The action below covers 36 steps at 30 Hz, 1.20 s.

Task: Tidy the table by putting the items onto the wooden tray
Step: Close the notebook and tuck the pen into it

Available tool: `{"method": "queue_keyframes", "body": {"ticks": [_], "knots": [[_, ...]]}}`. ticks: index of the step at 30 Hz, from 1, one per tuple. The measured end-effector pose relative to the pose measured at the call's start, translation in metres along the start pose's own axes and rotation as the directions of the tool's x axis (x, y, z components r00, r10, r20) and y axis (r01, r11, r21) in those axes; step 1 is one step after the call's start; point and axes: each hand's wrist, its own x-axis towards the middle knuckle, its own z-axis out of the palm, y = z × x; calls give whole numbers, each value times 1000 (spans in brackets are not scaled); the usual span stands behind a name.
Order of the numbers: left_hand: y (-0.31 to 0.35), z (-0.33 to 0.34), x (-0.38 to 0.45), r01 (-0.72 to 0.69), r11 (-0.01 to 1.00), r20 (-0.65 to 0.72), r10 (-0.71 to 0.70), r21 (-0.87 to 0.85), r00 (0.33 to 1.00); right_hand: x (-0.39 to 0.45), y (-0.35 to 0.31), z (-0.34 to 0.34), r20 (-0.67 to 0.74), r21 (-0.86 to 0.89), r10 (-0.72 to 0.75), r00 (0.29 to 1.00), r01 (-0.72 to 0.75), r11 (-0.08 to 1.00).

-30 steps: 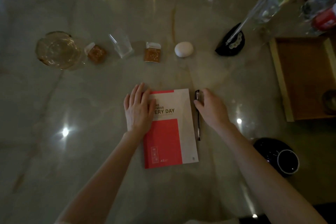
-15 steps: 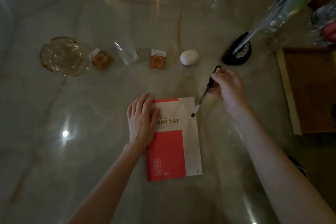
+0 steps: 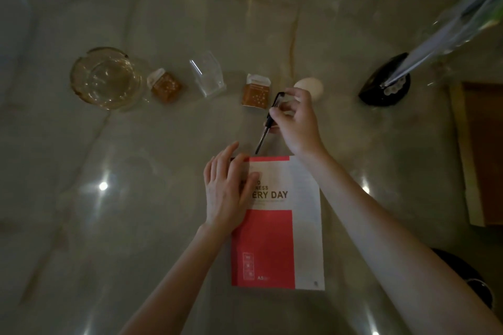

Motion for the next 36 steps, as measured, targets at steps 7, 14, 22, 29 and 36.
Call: {"method": "queue_keyframes", "body": {"ticks": [7,14,22,29,36], "knots": [[0,1,0,3,1000,-14,-3,14,1000,-4,9,16,229,-136,28,973,3,991],[-2,2,-1,22,998,25,-24,63,999,-4,14,18,358,-280,34,933,73,957],[15,-7,-34,162,984,4,-162,70,987,-7,13,20,341,-336,0,940,122,934],[19,8,-71,171,976,154,-191,136,969,-14,5,20,322,-401,119,939,22,916],[19,7,-71,182,976,142,-198,117,970,-17,4,19,340,-409,188,922,-35,912]]}}
